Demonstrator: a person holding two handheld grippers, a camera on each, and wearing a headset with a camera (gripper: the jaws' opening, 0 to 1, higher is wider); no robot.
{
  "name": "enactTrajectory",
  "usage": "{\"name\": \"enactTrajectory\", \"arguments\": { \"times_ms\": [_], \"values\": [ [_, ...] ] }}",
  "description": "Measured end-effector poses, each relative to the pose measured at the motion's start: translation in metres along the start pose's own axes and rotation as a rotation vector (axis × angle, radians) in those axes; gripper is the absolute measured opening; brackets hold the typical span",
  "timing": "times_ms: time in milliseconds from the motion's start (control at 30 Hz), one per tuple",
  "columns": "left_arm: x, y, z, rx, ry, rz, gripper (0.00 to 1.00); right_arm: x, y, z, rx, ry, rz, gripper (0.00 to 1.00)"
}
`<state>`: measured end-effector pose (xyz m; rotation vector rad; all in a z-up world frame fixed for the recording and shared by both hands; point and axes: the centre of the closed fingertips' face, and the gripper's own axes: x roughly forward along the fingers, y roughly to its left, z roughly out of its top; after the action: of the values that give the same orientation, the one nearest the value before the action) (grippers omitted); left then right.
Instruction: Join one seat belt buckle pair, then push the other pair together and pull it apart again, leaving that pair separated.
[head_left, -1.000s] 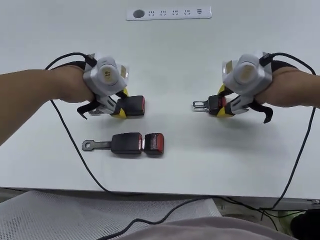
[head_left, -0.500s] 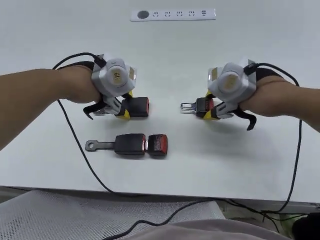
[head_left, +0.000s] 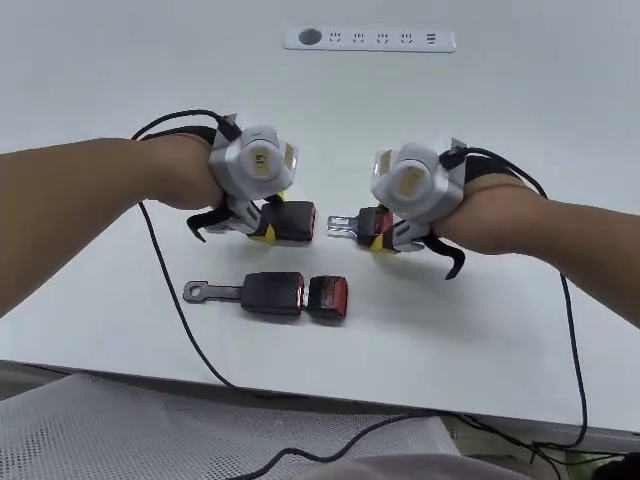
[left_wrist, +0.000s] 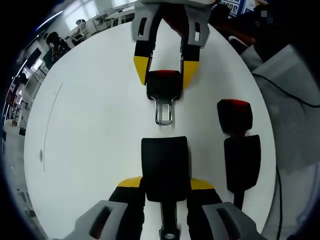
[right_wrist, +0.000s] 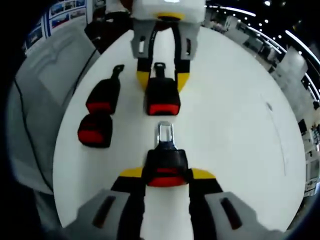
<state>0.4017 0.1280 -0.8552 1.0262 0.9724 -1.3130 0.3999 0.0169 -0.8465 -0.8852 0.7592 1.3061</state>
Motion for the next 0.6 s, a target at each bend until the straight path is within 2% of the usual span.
{"name": "enactTrajectory", "arguments": {
  "times_ms": [200, 600],
  "values": [
    [0.001, 0.001, -0.001, 0.006, 0.014, -0.004, 0.32, 0.007, -0.002, 0.009, 0.001, -0.002, 0.015, 0.32],
    [0.001, -0.001, -0.001, 0.0, 0.012, -0.006, 0.32, 0.008, 0.002, 0.013, -0.01, -0.002, 0.023, 0.32]
  ]
}}
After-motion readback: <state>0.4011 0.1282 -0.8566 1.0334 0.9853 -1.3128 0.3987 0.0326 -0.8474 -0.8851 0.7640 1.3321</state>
